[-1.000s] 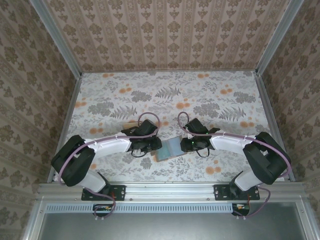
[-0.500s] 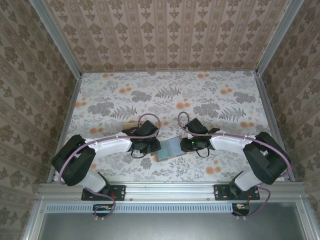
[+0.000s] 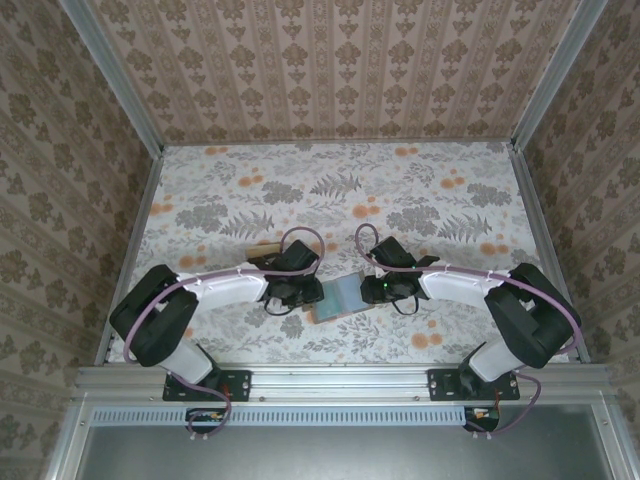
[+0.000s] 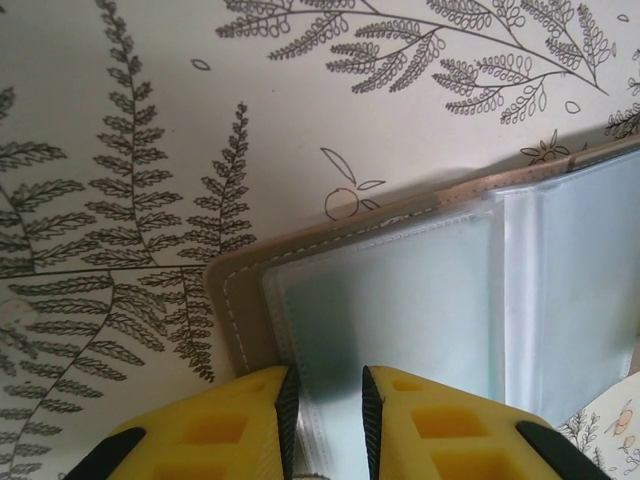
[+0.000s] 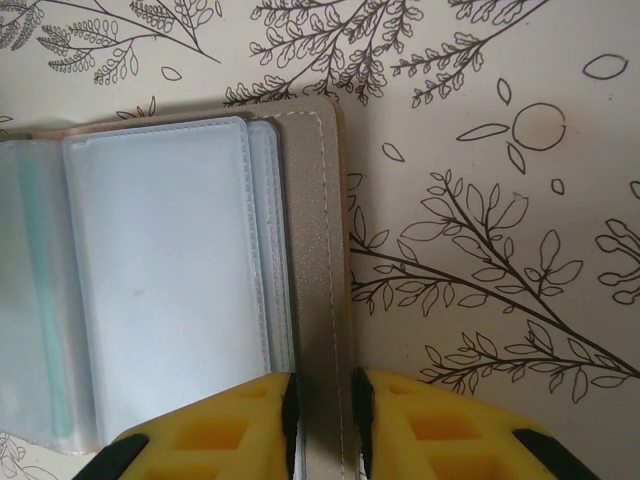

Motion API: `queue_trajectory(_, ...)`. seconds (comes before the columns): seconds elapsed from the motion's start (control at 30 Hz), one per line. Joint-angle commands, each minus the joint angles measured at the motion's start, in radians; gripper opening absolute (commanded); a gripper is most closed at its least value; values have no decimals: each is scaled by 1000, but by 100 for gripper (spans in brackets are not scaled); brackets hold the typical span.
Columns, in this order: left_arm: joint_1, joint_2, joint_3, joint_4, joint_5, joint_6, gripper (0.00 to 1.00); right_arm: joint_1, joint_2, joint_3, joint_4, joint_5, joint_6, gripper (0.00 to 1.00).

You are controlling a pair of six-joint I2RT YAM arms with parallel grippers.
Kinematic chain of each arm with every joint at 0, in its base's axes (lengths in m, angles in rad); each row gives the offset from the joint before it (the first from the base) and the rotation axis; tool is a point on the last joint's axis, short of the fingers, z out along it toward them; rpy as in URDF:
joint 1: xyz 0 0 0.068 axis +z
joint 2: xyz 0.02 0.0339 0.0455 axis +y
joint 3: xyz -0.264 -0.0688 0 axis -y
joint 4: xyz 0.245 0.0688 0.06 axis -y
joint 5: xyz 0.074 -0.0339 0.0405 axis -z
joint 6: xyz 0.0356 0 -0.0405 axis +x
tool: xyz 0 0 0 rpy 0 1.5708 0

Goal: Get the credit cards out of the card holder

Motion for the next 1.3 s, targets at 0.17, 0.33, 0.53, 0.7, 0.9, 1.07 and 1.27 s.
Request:
queue_trajectory(0.17,-15,9,32,55,45,51,27,14,32,-3,0,-15,24,27)
queue_trajectory(0.33,-19,17,44,76,66,67,29,14,39,2,-2,-15,26,27)
queue_trajectory(0.53,-22,41,75,98,96,90,33,16,43,5,-8,-16,26,27)
queue_trajectory(0.7,-31,67,131,107,129,127,35,16,23,1,-7,-5,34,27)
queue_trajectory(0.9,-55,122,232,66,154,183,36,5,-50,-3,-11,23,45,29)
queue_trajectory(1.07,-57,121,240,56,145,191,40,-6,-117,-11,-24,54,49,31)
queue_trajectory(1.27,-45,41,174,27,74,169,45,-10,-161,16,-40,38,37,31)
